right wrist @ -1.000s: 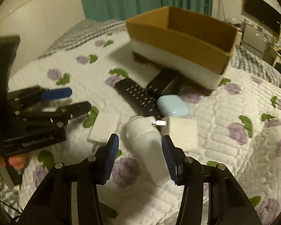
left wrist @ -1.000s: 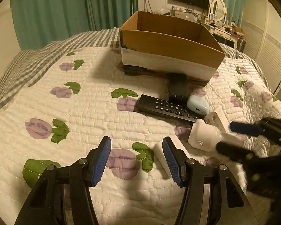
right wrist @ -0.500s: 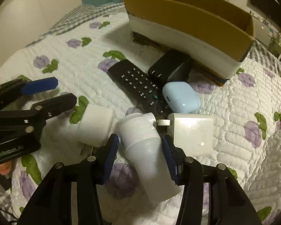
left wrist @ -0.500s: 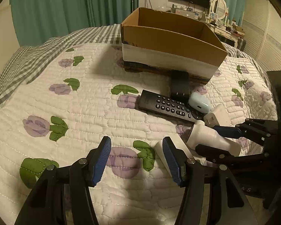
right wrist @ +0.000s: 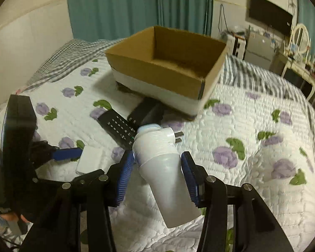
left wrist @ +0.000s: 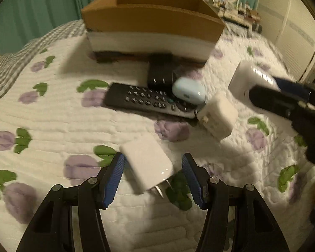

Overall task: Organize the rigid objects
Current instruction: 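Grasp the white plug charger with the left gripper, then carry the charger and bottle over the box and open both grippers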

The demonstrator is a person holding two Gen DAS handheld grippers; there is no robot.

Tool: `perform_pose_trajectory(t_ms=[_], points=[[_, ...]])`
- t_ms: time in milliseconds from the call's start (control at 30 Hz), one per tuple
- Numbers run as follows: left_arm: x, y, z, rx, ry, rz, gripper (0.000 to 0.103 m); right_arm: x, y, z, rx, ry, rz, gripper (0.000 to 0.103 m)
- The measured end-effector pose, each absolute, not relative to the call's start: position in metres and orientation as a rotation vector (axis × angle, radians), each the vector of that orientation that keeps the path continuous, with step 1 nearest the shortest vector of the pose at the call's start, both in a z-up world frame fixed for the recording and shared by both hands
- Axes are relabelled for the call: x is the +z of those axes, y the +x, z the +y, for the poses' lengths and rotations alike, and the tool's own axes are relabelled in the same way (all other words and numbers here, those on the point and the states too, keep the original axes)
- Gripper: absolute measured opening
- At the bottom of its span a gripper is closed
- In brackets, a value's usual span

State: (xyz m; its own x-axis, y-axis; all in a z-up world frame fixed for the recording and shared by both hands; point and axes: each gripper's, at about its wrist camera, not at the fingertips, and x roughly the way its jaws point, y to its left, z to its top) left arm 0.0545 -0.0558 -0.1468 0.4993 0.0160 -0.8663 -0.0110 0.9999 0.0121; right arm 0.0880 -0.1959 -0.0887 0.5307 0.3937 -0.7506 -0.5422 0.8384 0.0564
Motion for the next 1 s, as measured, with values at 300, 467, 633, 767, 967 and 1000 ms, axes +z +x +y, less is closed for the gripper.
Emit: perform_pose_trajectory(t_ms=[300, 467, 633, 767, 967, 1000], points=[[-0.165, 0.061, -0.052, 0.023, 0.002, 1.073, 0.052, -0.093, 0.089, -0.196, 0.569, -0.196, 0.844, 0.047], [-0.155, 0.053, -0.052, 0.019, 0.001, 1.038, 0.046, -0.087, 0.084, -0.195, 0.559, -0.207, 0.822, 0.047], [-0.132, 0.043, -0.052, 0.007, 0.002, 0.960, 0.042, -0.076, 0.081, -0.197, 0.544, -0.202, 0.798, 0.047], [-0.107, 0.034, -0.051, 0.009, -0.003, 0.899, 0.042, -0.062, 0.079, -0.203, 0.518, -0.183, 0.771, 0.047], [-0.055, 0.028, -0.056, -0.027, -0.010, 0.794, 0.042, -0.019, 0.083, -0.207, 0.497, -0.165, 0.698, 0.047], [-0.048, 0.031, -0.057, -0.029, -0.010, 0.782, 0.042, -0.012, 0.086, -0.206, 0.501, -0.165, 0.687, 0.047]])
